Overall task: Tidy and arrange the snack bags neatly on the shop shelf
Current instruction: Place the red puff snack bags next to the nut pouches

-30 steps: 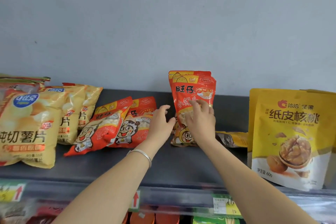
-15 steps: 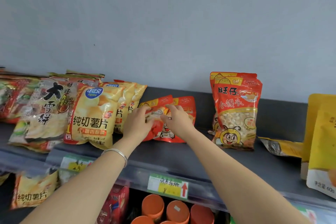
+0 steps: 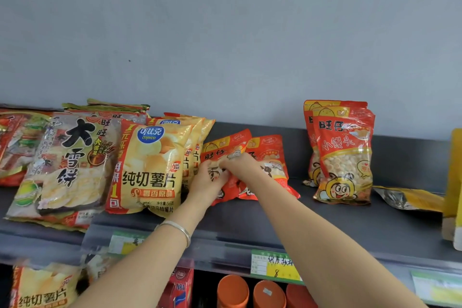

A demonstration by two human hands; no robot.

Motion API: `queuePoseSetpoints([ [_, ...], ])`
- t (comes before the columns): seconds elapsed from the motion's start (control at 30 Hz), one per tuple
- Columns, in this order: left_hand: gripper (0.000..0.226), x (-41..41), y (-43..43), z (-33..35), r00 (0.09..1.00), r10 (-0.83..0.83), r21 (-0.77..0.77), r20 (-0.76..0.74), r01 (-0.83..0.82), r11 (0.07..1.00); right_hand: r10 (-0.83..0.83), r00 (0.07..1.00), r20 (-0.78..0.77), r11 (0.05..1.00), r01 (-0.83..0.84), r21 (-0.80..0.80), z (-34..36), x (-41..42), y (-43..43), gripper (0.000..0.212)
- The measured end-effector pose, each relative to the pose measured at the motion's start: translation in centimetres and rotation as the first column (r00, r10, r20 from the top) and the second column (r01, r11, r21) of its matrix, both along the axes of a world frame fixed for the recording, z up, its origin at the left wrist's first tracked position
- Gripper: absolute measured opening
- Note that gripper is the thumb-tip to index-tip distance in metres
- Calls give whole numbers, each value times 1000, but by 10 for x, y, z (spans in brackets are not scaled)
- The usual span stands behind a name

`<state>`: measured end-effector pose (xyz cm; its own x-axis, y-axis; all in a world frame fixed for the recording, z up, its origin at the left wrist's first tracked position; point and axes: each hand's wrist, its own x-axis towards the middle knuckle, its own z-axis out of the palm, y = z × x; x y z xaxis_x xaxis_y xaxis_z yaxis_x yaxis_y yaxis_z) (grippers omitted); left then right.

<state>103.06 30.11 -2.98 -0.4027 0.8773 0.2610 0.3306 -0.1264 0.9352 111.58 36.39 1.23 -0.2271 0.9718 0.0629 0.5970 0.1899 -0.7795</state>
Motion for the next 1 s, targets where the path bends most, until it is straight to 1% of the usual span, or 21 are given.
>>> queuePoseSetpoints([
  [0.03, 64, 0, 0, 1, 1000, -18, 39, 20, 17, 999, -8, 998, -60, 1000, 8, -1, 2, 0, -3, 34],
  [0.1, 63, 1, 1, 3, 998, -45, 105, 32, 42, 994, -50, 989, -136, 998, 55, 37, 3, 3, -7, 42],
  [0.17, 61, 6, 3, 6, 997, -65, 177, 29, 59, 982, -67, 966, -249, 990, 95, 100, 2, 9, -10, 49],
  [0.23, 58, 10, 8, 8, 993, -96, 252, 73, 75, 965, -45, 926, -376, 980, 114, 164, 1, 20, -11, 46],
  [0.3, 56, 15, 11, 10, 978, -126, 310, 168, 69, 948, -6, 885, -466, 969, 121, 217, 4, 35, -13, 40],
  [0.37, 63, 21, 16, 16, 953, -119, 287, 279, 35, 957, 28, 856, -516, 956, 128, 265, 6, 52, -13, 43],
  [0.4, 69, 25, 17, 20, 927, -130, 249, 352, 41, 968, 54, 841, -538, 948, 126, 291, 5, 60, -12, 45],
  [0.43, 70, 29, 21, 24, 890, -155, 215, 428, 66, 974, 72, 837, -543, 943, 120, 311, 5, 69, -13, 45],
  [0.47, 63, 35, 23, 27, 857, -193, 201, 478, 108, 974, 95, 835, -543, 939, 107, 328, 5, 78, -14, 46],
  [0.5, 52, 43, 24, 30, 836, -237, 207, 495, 151, 967, 106, 837, -537, 937, 96, 334, 4, 88, -14, 46],
  [0.53, 45, 52, 24, 32, 833, -272, 221, 481, 185, 958, 118, 835, -537, 936, 86, 340, 2, 99, -14, 45],
  [0.57, 44, 62, 26, 33, 835, -297, 236, 463, 207, 949, 120, 841, -527, 933, 86, 350, 2, 110, -15, 42],
  [0.67, 50, 96, 32, 31, 853, -362, 282, 375, 267, 921, 90, 882, -463, 906, 121, 406, 2, 147, -15, 23],
  [0.77, 47, 133, 42, 27, 842, -429, 261, 328, 356, 897, -39, 904, -426, 894, 222, 390, 0, 184, -11, 28],
  [0.87, 45, 171, 52, 20, 822, -507, 222, 258, 461, 859, -171, 860, -482, 887, 347, 304, -6, 219, -5, 27],
  [1.0, 50, 209, 59, 14, 826, -540, 206, 162, 507, 837, -252, 787, -563, 860, 449, 243, -20, 253, 2, 18],
])
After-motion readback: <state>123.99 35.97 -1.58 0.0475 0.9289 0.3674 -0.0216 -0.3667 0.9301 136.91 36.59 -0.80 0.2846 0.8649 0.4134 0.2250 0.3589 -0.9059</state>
